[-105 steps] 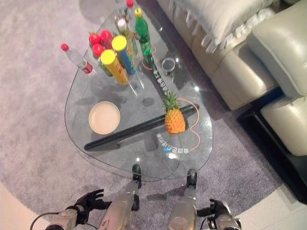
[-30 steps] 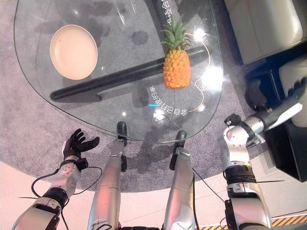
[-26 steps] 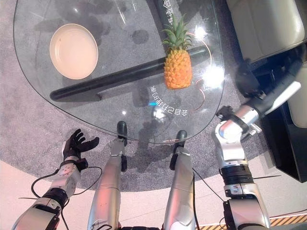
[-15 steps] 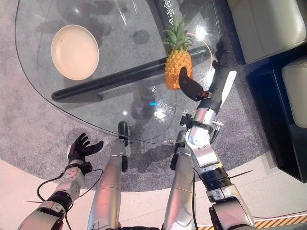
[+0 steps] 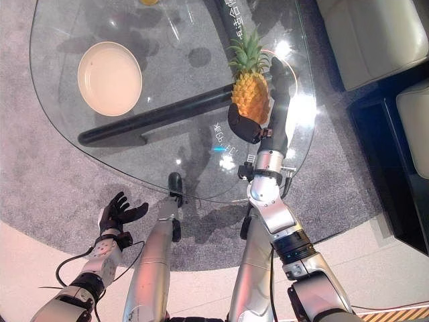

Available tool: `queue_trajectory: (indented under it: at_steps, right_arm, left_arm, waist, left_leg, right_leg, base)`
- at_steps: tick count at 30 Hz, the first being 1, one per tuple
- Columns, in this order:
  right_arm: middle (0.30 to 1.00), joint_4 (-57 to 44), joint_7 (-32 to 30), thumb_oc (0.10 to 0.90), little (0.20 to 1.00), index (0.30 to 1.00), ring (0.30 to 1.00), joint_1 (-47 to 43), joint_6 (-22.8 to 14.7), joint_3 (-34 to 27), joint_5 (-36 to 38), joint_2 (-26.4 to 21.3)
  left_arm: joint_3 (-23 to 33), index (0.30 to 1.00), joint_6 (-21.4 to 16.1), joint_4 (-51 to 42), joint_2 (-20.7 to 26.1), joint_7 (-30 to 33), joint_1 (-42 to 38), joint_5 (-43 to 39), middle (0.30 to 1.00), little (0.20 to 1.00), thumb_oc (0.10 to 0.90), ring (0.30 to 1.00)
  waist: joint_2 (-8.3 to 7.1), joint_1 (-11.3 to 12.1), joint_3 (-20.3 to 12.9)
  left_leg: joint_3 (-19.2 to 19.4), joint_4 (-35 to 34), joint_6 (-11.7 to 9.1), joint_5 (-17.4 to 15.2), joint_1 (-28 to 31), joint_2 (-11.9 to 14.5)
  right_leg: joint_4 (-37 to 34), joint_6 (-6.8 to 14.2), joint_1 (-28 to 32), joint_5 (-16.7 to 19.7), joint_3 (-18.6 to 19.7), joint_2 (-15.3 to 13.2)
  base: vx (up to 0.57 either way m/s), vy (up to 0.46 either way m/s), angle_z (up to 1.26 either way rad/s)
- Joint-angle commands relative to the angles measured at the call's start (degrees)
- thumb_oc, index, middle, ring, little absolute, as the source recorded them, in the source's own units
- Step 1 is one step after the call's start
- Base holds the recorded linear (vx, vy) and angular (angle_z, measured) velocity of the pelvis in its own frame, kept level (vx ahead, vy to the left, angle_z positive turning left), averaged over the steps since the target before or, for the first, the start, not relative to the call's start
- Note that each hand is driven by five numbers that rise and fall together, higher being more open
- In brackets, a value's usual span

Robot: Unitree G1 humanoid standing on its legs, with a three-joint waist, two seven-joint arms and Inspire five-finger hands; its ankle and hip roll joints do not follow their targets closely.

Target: Pick up the fruit to the plate

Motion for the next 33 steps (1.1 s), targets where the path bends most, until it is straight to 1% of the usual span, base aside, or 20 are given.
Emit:
queue_trajectory:
  at_steps: [1, 8, 12, 15, 20, 24, 28, 33]
  right_arm:
    - [0.9, -6.0, -3.2, 0.8, 0.9, 0.9, 0.9, -2.7, -0.5, -1.3, -1.5, -2.2]
    - [0.9, -0.1, -8.3, 0.8, 0.9, 0.9, 0.9, -5.0, 0.8, -1.2, -1.2, -2.8]
    - [0.9, 3.1, -10.8, 0.8, 0.9, 0.9, 0.9, -7.6, 2.7, -1.1, -2.1, -3.5]
    - [0.9, 5.4, -12.1, 0.8, 0.9, 0.9, 0.9, -9.0, 3.4, -0.7, -1.7, -3.8]
    - [0.9, 7.8, -13.2, 0.8, 0.9, 0.9, 0.9, -10.0, 3.8, -0.2, -1.5, -4.5]
    - [0.9, 9.9, -13.1, 0.8, 0.9, 0.9, 0.9, -11.1, 4.7, 0.5, -0.4, -4.6]
    - [0.9, 11.4, -13.0, 0.8, 0.9, 0.9, 0.9, -11.5, 4.4, 0.9, 0.9, -4.2]
    - [0.9, 12.0, -12.2, 0.8, 0.9, 0.9, 0.9, -11.6, 5.3, 1.1, 1.8, -3.9]
  left_arm:
    - [0.5, 0.9, -1.9, 1.9, 0.6, 2.0, 2.4, 0.1, 0.9, 0.9, 0.8, 0.9]
    - [-0.8, 0.9, -2.0, 1.7, 0.2, 2.4, 2.1, 0.2, 0.9, 0.9, 0.8, 0.9]
    - [-1.4, 0.9, -1.9, 2.1, 0.1, 2.3, 1.6, -0.1, 0.9, 0.9, 0.8, 0.9]
    - [-1.7, 0.9, -1.9, 2.2, 0.0, 2.1, 1.2, -0.2, 0.9, 0.9, 0.8, 0.9]
    - [-2.2, 0.9, -1.9, 2.5, 0.0, 1.9, 1.0, -0.4, 0.9, 0.9, 0.8, 0.9]
    - [-2.5, 0.9, -2.2, 2.8, 0.0, 1.6, 0.8, -0.6, 0.9, 0.9, 0.8, 0.9]
    - [-2.8, 0.9, -2.0, 2.7, 0.1, 1.7, 0.5, -0.6, 0.9, 0.9, 0.8, 0.9]
    - [-3.0, 0.9, -1.9, 2.4, 0.1, 1.9, 0.7, -0.5, 0.9, 0.9, 0.8, 0.9]
  waist:
    - [2.14, -0.5, -1.1]
    - [2.59, 0.3, -1.1]
    - [3.03, 0.6, -1.1]
    - [3.21, 0.9, -1.1]
    - [3.39, 1.1, -1.1]
    - [3.58, 1.4, -1.1]
    - [3.67, 1.6, -1.1]
    - [3.66, 1.7, -1.1]
  left_leg:
    - [-0.3, 5.7, 1.7, -4.4, 0.5, -0.5]
    - [-0.5, 5.6, 1.8, -4.4, 0.5, -0.5]
    - [-0.6, 5.7, 1.8, -4.5, 0.5, -0.7]
    - [-0.6, 5.8, 1.9, -4.6, 0.5, -0.8]
    - [-0.6, 5.6, 2.0, -4.5, 0.7, -0.8]
    - [-0.6, 5.6, 2.1, -4.5, 0.5, -0.9]
    - [-0.6, 5.7, 2.1, -4.6, 0.4, -1.0]
    - [-0.7, 5.8, 2.1, -4.6, 0.3, -1.0]
  right_leg:
    - [-7.4, -1.6, 1.6, 6.9, -2.5, -0.4]
    - [-7.2, -1.5, 1.6, 7.0, -2.9, -0.7]
    - [-6.9, -1.5, 1.4, 7.0, -2.9, -0.8]
    - [-6.7, -1.5, 1.4, 6.9, -3.0, -0.9]
    - [-6.8, -1.5, 1.4, 7.0, -3.1, -0.9]
    - [-6.8, -1.5, 1.2, 7.0, -3.3, -0.9]
    - [-6.5, -1.4, 1.1, 7.0, -3.4, -1.0]
    - [-6.4, -1.5, 1.0, 6.9, -3.5, -1.0]
  base:
    - [0.01, -0.008, -0.04]
    - [0.0, -0.001, 0.0]
    - [0.0, 0.0, 0.0]
    - [0.0, 0.0, 0.0]
    - [0.0, 0.0, 0.0]
    - [0.0, 0.0, 0.0]
    - [0.0, 0.0, 0.0]
    - [0.0, 0.0, 0.0]
